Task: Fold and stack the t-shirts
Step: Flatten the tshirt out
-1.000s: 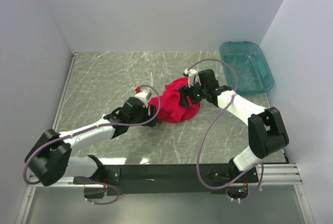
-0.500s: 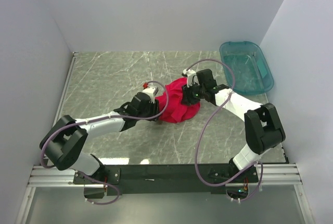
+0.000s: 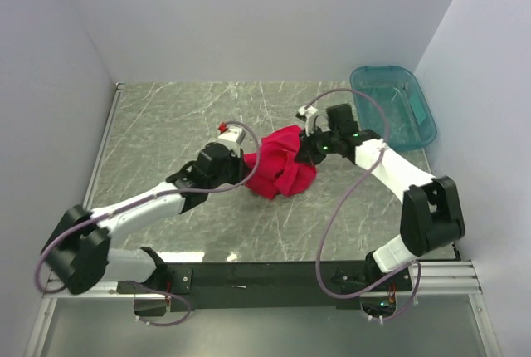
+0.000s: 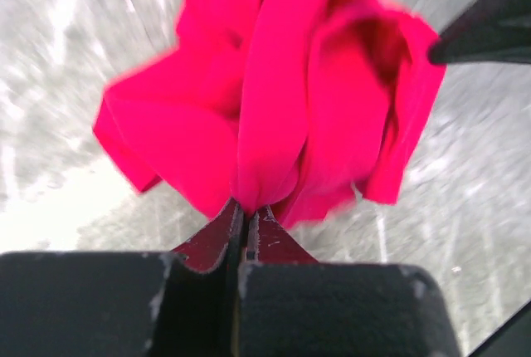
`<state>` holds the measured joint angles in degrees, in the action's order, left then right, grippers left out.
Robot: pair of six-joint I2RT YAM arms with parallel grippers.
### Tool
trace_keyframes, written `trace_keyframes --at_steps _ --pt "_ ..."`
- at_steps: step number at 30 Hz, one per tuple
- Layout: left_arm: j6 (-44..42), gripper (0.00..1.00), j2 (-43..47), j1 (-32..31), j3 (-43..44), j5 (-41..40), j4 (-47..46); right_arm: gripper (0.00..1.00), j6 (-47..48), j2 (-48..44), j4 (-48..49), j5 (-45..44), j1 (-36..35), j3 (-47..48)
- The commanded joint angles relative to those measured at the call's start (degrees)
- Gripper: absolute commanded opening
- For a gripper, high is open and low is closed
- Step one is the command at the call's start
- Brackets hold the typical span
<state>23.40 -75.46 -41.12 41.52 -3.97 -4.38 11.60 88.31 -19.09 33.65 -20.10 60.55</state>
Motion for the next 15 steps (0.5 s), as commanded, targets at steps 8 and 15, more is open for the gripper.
trace_keyframes --at_steps 8,15 --pt "-3.3 0.01 27.8 -0.3 1.3 -9.3 9.4 0.00 30.2 -16.8 -26.7 17.9 4.2 14.8" --pt "-6.0 0.01 41.2 -0.3 5.1 -11.5 11.8 0.00 35.7 -25.9 -33.5 17.0 4.2 24.3"
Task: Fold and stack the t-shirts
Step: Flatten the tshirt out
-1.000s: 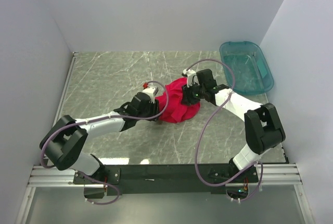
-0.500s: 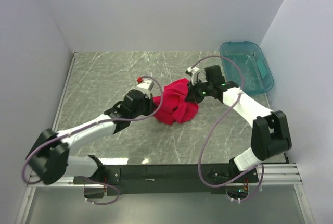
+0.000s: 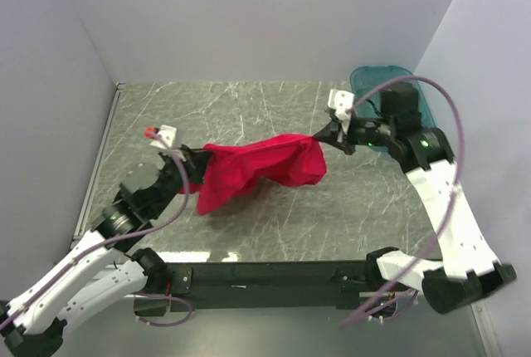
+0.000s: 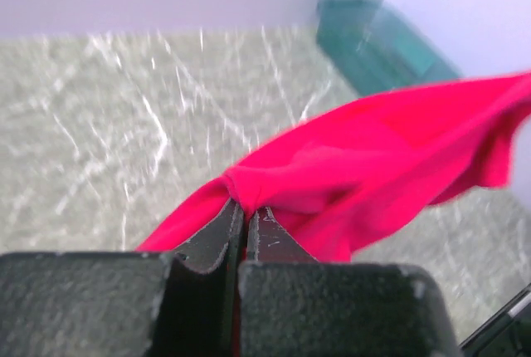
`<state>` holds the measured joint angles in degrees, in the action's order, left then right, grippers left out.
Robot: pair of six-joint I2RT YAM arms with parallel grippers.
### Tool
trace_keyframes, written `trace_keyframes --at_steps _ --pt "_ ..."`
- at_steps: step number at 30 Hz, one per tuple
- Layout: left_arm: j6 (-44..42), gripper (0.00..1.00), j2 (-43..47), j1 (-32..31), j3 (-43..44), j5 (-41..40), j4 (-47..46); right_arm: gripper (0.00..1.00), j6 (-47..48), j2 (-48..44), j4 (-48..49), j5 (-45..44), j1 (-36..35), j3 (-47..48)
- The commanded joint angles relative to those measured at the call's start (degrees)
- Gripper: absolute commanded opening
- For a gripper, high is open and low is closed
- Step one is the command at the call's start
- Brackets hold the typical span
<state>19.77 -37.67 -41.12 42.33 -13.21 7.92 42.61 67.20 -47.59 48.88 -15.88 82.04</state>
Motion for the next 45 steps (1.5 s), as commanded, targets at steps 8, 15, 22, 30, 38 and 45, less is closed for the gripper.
trace_keyframes --at_steps 8,15,22,30,38,45 --pt "-4.4 0.01 8.1 -0.3 12.4 0.5 1.7 0.00 4.9 -11.5 -8.5 4.6 0.2 10.9" --pt "-1.3 0.01 8.5 -0.3 15.6 9.4 4.7 0.00 6.8 -13.3 -14.8 7.7 1.0 17.4" --pt "6.2 0.01 6.9 -0.3 17.9 23.7 12.4 0.00 5.4 -15.9 -16.0 10.3 2.0 16.1" --pt "12.6 0.01 6.5 -0.3 14.4 15.7 16.2 0.00 -4.3 -15.7 -3.0 3.7 3.7 4.4" --pt "2.8 0.01 -10.3 1.2 18.3 -0.6 3.5 0.00 -11.5 0.3 10.8 -7.2 3.7 10.2" --pt "-0.4 0.01 -21.7 10.2 34.9 10.6 -2.0 0.00 -16.2 3.6 13.9 -6.0 3.9 21.7"
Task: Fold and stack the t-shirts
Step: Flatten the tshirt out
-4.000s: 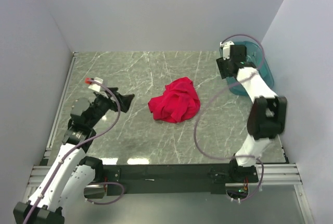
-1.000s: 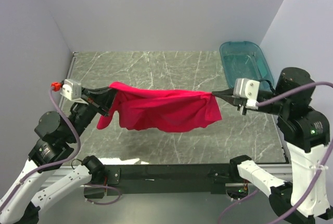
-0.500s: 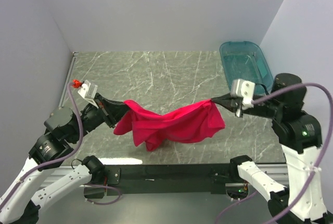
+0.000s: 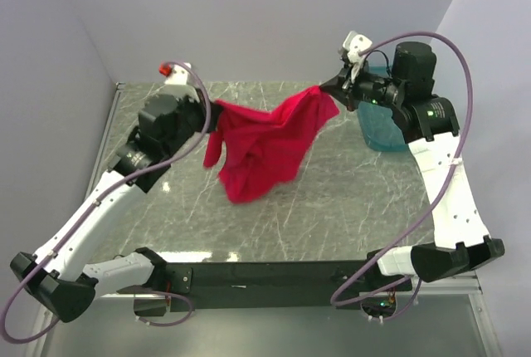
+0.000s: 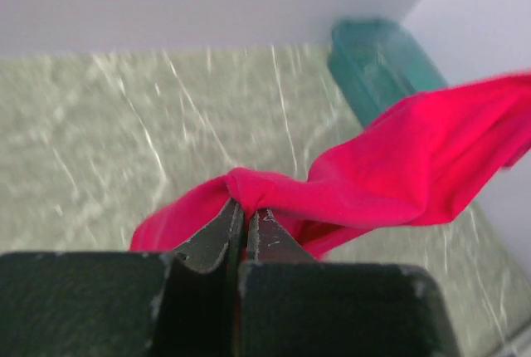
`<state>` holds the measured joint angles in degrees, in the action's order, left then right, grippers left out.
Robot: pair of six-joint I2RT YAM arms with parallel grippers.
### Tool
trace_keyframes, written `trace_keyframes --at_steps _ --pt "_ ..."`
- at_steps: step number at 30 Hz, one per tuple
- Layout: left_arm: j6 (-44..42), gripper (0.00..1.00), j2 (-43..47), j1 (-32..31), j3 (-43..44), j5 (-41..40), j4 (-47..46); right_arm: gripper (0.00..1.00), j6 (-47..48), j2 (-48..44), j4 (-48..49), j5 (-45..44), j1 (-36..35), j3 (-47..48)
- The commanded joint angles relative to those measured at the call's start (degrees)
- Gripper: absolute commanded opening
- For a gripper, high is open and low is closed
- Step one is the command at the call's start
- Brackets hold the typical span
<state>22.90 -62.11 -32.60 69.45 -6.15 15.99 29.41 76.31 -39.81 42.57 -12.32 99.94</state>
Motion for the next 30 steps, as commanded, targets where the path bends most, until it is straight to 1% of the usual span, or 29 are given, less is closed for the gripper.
trace_keyframes --at_steps 1,3,4,5,7,8,10,11,12,13,14,15,16,17,18,19,21,22,23,24,25,26,27,28,29,30 --pt "-4.2 0.01 3.9 1.7 8.1 4.1 -11.1 0.00 -2.7 -8.6 6.6 0.8 0.5 2.4" --pt "-6.0 0.01 5.8 1.7 7.1 7.8 -10.8 0.00 0.5 -12.0 6.4 3.3 0.6 -3.2" --pt "-6.4 0.01 7.9 1.7 6.1 9.0 -10.1 0.00 2.1 -15.5 4.9 4.1 0.7 -5.5" --pt "-6.5 0.01 9.3 1.7 2.6 11.5 -8.8 0.00 5.8 -17.1 3.6 5.9 0.6 -10.0" --pt "-5.8 0.01 13.2 1.7 -2.8 14.0 -7.7 0.00 9.3 -20.7 -1.5 6.6 0.5 -14.6" --pt "-4.0 0.00 14.5 1.7 -8.8 14.8 -6.6 0.00 11.0 -22.0 -2.8 6.7 0.5 -20.0" --pt "-1.6 0.01 17.8 1.7 -15.6 18.9 -6.0 0.00 16.7 -25.6 -6.4 6.4 0.5 -26.0" --pt "2.2 0.01 18.8 1.7 -22.1 20.4 -5.7 0.00 18.3 -26.6 -7.4 6.3 0.5 -31.7" --pt "6.2 0.04 20.9 1.7 -28.0 24.1 -5.4 0.00 21.7 -28.0 -11.0 6.7 0.5 -34.1" --pt "6.2 0.10 22.0 1.7 -28.1 25.6 -5.1 0.01 24.4 -28.2 -13.6 6.8 0.3 -36.1" --pt "10.5 0.22 23.2 1.7 -33.0 27.3 -4.7 0.07 26.6 -28.4 -16.0 6.8 0.2 -37.9" --pt "12.6 0.41 24.5 1.7 -35.0 28.4 -2.7 0.18 30.1 -28.6 -18.3 6.7 0.1 -40.8" --pt "14.4 0.73 27.5 1.7 -36.3 27.9 -1.1 0.53 32.1 -28.2 -22.6 6.0 0.0 -41.9" --pt "16.5 0.86 29.5 1.7 -37.5 26.7 0.5 0.64 33.5 -28.1 -24.0 5.5 0.1 -43.2" --pt "17.0 0.97 31.3 1.7 -37.4 25.2 2.4 0.69 33.8 -28.0 -24.4 5.2 0.0 -43.5" --pt "17.3 0.99 34.7 1.7 -36.9 20.4 5.1 0.74 32.9 -28.2 -23.1 4.9 0.1 -43.8" --pt "17.2 0.99 36.9 1.7 -34.0 14.7 7.3 0.78 28.5 -28.8 -20.3 5.4 0.1 -44.4" --pt "17.3 0.99 37.1 1.7 -33.0 11.9 8.4 0.81 25.7 -28.9 -14.9 5.8 0.1 -44.7" --pt "17.1 1.00 36.4 1.7 -31.7 8.0 8.3 0.83 20.7 -28.7 -12.1 6.6 0.1 -45.4" --pt "16.8 1.00 35.5 1.7 -31.4 7.4 7.9 0.84 18.1 -27.2 -6.2 6.9 0.1 -45.7" --pt "17.0 0.99 32.2 1.7 -31.1 7.0 6.7 0.84 15.4 -26.0 -3.4 7.2 0.2 -45.9" --pt "17.4 0.99 30.0 1.7 -31.0 6.9 6.0 0.84 10.2 -24.6 -0.6 7.2 0.1 -46.5" --pt "17.6 0.99 27.7 1.7 -30.9 6.8 5.2 0.83 8.2 -23.0 2.0 6.8 0.1 -46.6" --pt "18.1 0.99 22.7 1.7 -30.8 6.3 4.5 0.83 6.7 -19.3 5.1 6.7 0.1 -46.3" --pt "18.3 1.00 20.3 1.8 -30.3 6.3 2.6 0.82 5.1 -17.1 5.7 6.7 0.0 -45.1" --pt "18.4 0.99 17.8 2.4 -29.9 6.2 1.2 0.81 4.3 -12.9 6.1 6.1 0.0 -44.3"
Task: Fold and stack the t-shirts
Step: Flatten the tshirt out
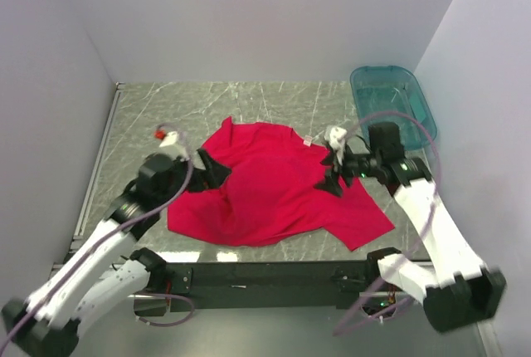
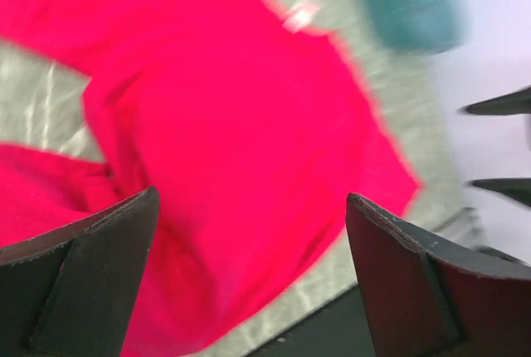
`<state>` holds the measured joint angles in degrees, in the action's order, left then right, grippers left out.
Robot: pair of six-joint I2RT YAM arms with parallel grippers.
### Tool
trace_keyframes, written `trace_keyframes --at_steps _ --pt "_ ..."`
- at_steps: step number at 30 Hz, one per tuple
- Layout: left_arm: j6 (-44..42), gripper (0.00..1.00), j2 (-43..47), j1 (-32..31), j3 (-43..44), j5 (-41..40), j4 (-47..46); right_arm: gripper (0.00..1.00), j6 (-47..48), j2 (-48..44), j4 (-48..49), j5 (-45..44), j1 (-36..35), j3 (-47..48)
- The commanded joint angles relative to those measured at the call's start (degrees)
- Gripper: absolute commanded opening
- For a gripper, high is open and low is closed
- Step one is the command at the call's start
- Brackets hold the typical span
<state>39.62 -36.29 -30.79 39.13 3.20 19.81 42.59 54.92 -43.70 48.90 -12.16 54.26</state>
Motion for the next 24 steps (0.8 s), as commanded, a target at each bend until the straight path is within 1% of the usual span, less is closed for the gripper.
trace_keyframes --at_steps 1,2,3,4,6,7,8,10,12,15,16,17,18,20,21,22,24 --pt "1.6 0.99 -12.7 1.4 0.7 -3.1 -4.2 0.78 -9.5 10.8 10.0 -0.7 -0.1 2.3" --pt "2.3 0.99 -15.1 2.3 1.1 -2.9 -6.0 0.77 -10.5 13.0 9.7 -1.3 -0.1 4.5" --pt "2.9 0.98 -17.4 4.5 1.4 -1.5 -9.0 0.76 -10.9 16.9 9.5 -2.7 -0.1 5.8" --pt "3.7 0.94 -22.0 5.7 2.3 -0.9 -10.3 0.75 -11.6 18.7 9.9 -3.4 -0.1 6.9" --pt "4.9 0.90 -26.6 8.4 3.4 -1.0 -11.6 0.75 -13.4 23.7 10.7 -4.3 -0.1 10.1" --pt "5.1 0.85 -30.5 9.1 3.9 -1.4 -11.9 0.75 -13.6 25.4 10.7 -4.0 -0.1 11.2" --pt "5.1 0.84 -32.2 9.7 4.6 -1.7 -12.3 0.75 -14.1 27.0 10.8 -3.8 -0.2 13.6" --pt "4.8 0.81 -35.7 10.7 4.6 -3.0 -13.6 0.75 -14.1 32.4 10.0 -4.7 -1.4 16.6" --pt "4.5 0.80 -39.4 11.7 4.9 -2.9 -16.0 0.75 -13.7 38.2 7.7 -5.3 -2.3 21.8" --pt "3.9 0.75 -45.2 12.5 9.1 -1.6 -16.2 0.75 -15.2 43.9 4.7 -2.9 -3.0 27.8" --pt "3.7 0.74 -49.6 12.6 12.0 -1.6 -15.9 0.75 -15.4 44.4 4.1 -2.3 -2.9 28.4" --pt "3.8 0.71 -51.8 12.5 13.5 -2.0 -15.5 0.75 -15.1 44.6 3.5 -2.1 -2.9 28.4" --pt "4.1 0.66 -56.2 12.6 15.0 -2.5 -14.9 0.75 -14.9 43.5 3.6 -2.3 -2.9 27.7" --pt "4.7 0.61 -60.4 12.7 19.7 -3.0 -12.0 0.75 -15.3 41.4 4.8 -2.9 -2.8 23.9" --pt "5.0 0.57 -62.2 12.7 21.2 -5.5 -10.9 0.75 -15.5 38.8 5.6 -2.4 -2.7 22.4" --pt "5.6 0.56 -65.2 12.7 23.9 -6.4 -9.6 0.75 -15.8 37.5 7.0 -1.9 -2.7 21.1" --pt "6.3 0.55 -67.8 12.7 25.8 -9.0 -6.3 0.76 -16.1 34.6 8.2 -0.7 -2.6 18.5"
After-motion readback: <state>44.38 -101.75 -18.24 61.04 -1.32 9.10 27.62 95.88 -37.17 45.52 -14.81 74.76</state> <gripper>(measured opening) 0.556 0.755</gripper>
